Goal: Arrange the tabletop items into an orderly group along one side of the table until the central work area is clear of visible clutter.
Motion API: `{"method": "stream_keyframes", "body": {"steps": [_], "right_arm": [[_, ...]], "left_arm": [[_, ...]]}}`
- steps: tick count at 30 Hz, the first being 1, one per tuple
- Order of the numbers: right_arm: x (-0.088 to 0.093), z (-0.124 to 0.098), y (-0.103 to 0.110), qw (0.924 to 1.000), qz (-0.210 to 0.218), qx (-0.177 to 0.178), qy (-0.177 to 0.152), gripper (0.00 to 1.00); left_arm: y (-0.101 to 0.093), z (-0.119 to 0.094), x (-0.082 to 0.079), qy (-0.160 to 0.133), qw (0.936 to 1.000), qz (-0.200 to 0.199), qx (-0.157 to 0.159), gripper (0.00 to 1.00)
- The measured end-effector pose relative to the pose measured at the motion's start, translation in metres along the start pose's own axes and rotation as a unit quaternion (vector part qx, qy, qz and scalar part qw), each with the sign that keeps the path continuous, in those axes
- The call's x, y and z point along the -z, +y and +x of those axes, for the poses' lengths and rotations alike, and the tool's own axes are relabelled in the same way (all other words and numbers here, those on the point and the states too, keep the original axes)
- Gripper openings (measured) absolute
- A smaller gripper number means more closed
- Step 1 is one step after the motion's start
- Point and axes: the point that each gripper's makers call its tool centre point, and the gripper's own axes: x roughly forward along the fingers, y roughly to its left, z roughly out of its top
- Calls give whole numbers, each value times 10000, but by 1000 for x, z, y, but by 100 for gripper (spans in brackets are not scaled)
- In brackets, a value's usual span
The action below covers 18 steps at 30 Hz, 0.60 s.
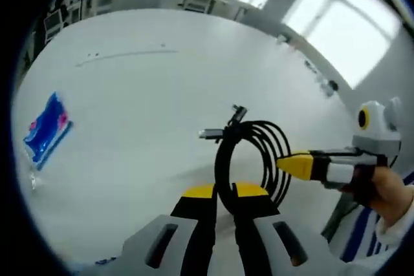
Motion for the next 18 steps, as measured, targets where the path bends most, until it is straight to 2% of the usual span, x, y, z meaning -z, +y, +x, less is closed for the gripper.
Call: {"method": "stream_keyframes", "body": {"steps": [11, 18], "right_arm": [[27, 3, -14, 9994, 205, 109, 269, 2], [39, 10, -16, 9986, 106, 147, 492, 2]], "left_arm": [[-3, 15, 19, 352, 9993, 90, 60, 4], [2, 20, 31, 572, 9983, 111, 18, 4]]}}
